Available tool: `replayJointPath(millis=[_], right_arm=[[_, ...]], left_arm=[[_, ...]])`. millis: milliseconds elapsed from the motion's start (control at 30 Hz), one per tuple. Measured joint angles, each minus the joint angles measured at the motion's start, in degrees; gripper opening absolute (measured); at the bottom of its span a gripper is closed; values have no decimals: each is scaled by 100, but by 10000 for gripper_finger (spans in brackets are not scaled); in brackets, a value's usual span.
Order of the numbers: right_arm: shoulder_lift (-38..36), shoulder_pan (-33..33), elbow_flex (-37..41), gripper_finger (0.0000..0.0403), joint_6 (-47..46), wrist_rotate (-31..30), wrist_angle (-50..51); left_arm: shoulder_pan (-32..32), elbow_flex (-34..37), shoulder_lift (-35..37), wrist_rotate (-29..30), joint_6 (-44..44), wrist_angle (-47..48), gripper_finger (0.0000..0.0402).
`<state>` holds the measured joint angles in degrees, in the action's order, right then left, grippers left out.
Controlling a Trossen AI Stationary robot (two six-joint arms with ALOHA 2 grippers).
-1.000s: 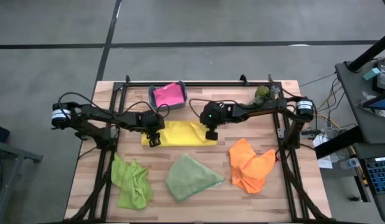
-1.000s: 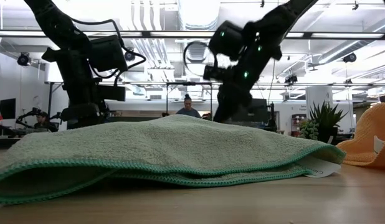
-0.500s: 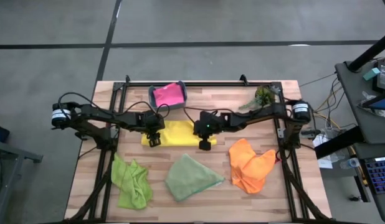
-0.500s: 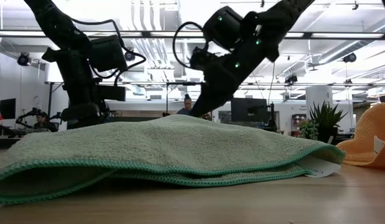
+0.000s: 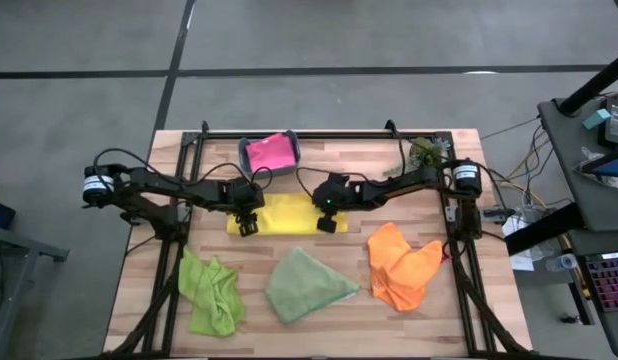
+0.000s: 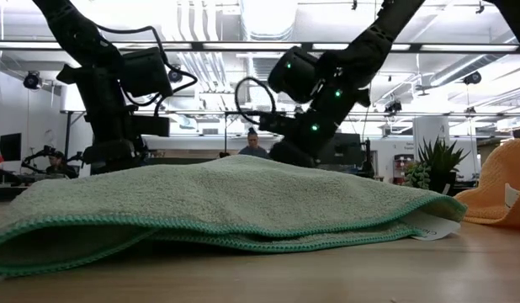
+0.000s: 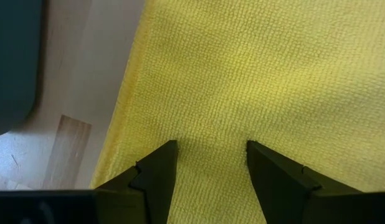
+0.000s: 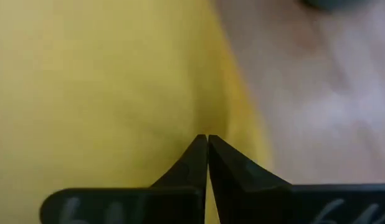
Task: Fold microfiber towels
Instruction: Fold the yellow microfiber towel
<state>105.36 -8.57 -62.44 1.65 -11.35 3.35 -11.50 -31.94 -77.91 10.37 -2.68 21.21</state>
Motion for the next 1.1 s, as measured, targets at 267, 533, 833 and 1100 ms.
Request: replayJointPath(millis=[267,533,833,1100], right_arm=[[-617,-345,-2,9,203,-88,568],[-1086,-349,-2,9,232,426,876],[-677,-310,103,9,-35,1131,804],[-386,-483,211,9,90,395,844]], left_arm=[[4,0,2,64,-4,6,180],[1,0,2,83,-7,8,180],[0,0,2,86,-11,8,180],[0,0,2,206,-12,-64,180]])
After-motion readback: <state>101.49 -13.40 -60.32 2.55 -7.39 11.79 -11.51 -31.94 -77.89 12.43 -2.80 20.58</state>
